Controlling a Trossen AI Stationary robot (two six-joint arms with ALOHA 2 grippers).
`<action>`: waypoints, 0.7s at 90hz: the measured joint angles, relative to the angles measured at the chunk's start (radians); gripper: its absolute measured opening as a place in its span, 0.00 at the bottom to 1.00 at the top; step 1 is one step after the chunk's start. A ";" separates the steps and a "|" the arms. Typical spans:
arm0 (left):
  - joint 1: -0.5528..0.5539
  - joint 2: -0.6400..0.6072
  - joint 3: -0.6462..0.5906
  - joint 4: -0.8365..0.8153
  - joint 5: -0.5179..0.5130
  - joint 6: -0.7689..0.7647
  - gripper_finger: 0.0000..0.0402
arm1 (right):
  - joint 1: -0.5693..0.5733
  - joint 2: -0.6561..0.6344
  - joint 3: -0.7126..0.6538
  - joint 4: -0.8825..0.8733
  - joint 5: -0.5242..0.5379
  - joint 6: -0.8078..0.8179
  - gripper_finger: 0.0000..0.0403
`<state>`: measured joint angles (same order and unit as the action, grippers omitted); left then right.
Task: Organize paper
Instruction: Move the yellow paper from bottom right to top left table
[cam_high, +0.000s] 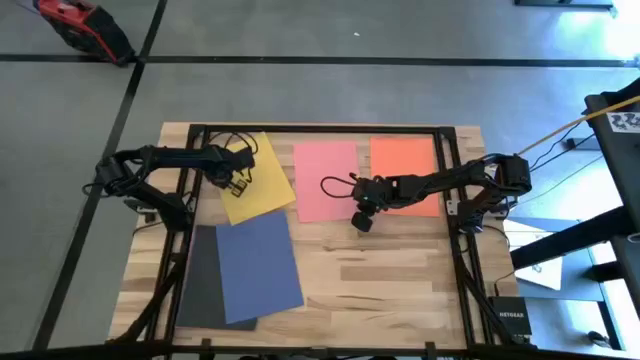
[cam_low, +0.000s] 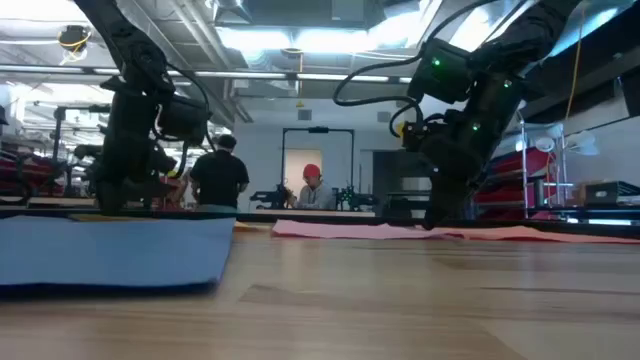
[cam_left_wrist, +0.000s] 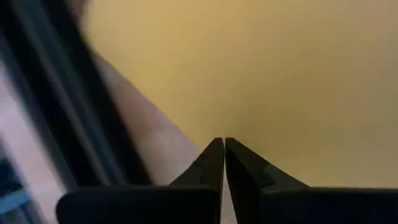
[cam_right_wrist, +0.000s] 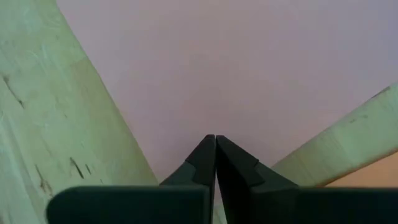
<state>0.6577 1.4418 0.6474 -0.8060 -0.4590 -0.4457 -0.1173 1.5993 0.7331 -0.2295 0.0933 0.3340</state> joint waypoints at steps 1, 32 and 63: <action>0.003 0.000 0.002 0.003 -0.001 0.007 0.00 | 0.000 0.000 0.000 0.000 0.000 0.000 0.00; -0.110 -0.036 0.089 0.046 0.181 0.132 0.00 | 0.000 0.000 0.000 0.000 0.000 0.000 0.00; -0.380 -0.035 0.062 0.068 0.322 0.042 0.00 | 0.000 0.000 0.000 -0.001 0.000 0.001 0.00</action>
<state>0.2780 1.4071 0.7097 -0.7377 -0.1368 -0.4036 -0.1171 1.5993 0.7330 -0.2304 0.0929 0.3346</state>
